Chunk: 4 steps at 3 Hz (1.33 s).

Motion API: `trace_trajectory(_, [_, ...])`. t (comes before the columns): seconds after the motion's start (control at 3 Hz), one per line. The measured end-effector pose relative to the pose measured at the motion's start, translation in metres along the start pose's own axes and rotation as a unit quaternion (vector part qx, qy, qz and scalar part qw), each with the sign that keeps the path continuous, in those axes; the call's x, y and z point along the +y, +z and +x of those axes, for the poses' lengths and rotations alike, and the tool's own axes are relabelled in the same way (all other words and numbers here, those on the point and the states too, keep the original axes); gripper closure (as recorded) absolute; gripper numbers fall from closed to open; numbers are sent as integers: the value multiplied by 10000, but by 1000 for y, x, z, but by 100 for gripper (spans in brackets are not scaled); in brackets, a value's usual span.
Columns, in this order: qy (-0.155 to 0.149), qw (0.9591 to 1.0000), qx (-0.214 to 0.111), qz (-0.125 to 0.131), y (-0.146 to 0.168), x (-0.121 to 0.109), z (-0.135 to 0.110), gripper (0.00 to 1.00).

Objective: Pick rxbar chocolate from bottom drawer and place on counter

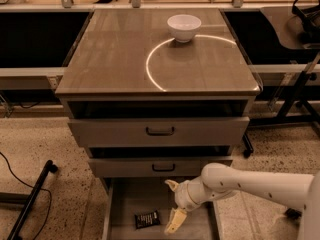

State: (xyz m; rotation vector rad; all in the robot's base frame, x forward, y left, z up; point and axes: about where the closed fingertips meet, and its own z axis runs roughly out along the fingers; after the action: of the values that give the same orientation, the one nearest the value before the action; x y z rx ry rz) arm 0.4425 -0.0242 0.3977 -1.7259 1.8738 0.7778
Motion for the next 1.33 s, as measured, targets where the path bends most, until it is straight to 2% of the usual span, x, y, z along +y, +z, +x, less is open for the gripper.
trace_trajectory(0.33, [67,9996,-281,64,70,-16,31,0])
trace_trajectory(0.67, [33,9996,-262,64,74,-18,34,0])
trace_trajectory(1.33, [-361,9992,-166,0,124,-42,60,0])
